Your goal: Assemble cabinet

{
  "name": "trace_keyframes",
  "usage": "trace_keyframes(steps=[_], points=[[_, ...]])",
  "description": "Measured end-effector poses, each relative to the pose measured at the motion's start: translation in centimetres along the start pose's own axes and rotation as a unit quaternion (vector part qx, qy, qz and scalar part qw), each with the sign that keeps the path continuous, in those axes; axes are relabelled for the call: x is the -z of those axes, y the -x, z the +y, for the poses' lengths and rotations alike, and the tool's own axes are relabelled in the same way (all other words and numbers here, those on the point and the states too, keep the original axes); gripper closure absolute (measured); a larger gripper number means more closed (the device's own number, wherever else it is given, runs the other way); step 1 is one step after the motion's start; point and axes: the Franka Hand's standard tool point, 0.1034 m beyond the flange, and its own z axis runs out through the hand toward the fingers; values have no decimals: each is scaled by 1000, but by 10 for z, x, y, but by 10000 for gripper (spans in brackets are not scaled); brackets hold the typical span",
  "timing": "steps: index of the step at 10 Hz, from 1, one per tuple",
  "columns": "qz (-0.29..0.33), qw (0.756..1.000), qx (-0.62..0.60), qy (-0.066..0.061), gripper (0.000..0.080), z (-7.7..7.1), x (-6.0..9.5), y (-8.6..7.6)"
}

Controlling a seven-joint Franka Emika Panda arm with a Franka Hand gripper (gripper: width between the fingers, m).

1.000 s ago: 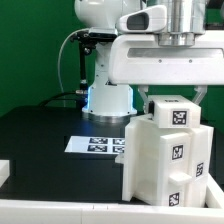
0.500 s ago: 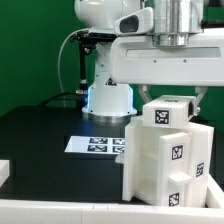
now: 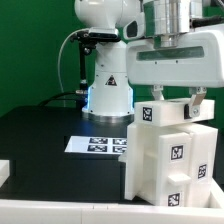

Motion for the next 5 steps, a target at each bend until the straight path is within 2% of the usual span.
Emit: trace_keyframes(steps=[1,4,5], points=[[7,1000,-11,-8,261,-1,0,-1],[3,995,-98,-9,261,-2,-1,1],[-4,987,-158,-14,261,-2,-1,1]])
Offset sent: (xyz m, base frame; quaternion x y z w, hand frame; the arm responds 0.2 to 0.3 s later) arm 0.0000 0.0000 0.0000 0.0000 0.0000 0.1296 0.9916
